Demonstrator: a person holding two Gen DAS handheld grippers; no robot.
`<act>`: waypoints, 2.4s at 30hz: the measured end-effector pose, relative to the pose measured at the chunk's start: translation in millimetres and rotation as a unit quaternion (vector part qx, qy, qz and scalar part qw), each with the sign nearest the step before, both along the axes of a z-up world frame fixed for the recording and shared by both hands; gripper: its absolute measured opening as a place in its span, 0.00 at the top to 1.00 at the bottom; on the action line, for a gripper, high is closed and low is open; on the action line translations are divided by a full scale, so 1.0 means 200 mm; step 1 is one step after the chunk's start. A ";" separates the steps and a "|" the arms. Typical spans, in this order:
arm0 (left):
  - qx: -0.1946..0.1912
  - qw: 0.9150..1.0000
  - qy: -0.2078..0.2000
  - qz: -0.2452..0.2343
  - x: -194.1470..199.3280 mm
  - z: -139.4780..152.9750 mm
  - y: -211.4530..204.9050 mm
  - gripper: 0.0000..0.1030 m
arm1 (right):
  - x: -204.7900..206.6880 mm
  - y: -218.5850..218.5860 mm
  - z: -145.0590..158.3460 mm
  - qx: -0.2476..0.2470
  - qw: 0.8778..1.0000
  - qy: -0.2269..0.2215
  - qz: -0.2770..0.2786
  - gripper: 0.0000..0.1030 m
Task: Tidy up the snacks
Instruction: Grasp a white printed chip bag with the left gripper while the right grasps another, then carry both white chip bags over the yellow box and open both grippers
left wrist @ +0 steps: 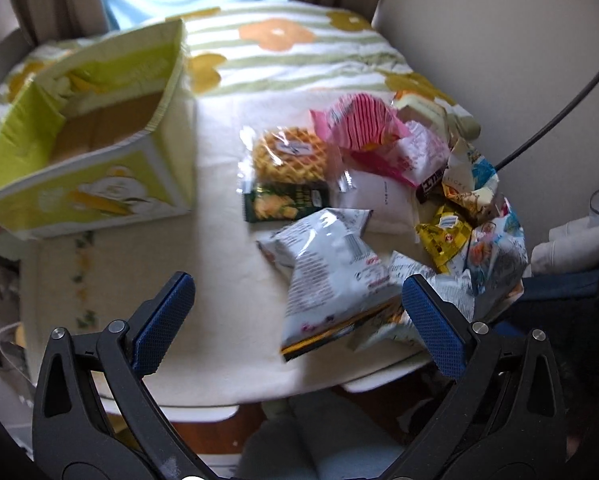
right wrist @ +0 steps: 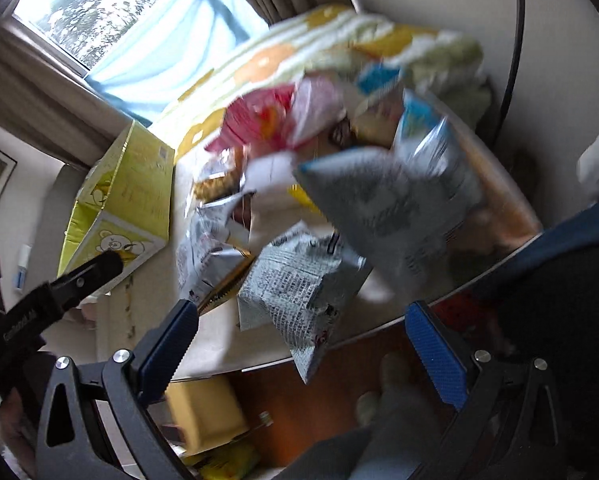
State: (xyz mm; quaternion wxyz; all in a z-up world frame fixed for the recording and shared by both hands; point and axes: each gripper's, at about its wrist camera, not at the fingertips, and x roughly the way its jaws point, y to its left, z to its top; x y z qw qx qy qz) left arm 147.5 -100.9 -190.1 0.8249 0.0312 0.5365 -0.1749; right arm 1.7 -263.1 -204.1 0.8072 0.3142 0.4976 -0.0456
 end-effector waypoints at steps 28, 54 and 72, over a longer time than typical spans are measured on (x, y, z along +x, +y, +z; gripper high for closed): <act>-0.038 0.987 0.143 0.066 0.18 -0.46 -0.04 0.43 | 0.26 0.01 -0.26 0.060 0.994 0.037 0.078 0.18; -0.079 0.975 0.023 0.208 0.08 0.14 0.63 0.43 | 0.64 0.29 0.09 0.025 0.979 -0.054 0.194 0.43; -0.079 0.972 -0.049 0.217 0.80 0.47 1.17 0.43 | 1.36 0.75 0.53 -0.009 0.961 -0.129 0.245 0.43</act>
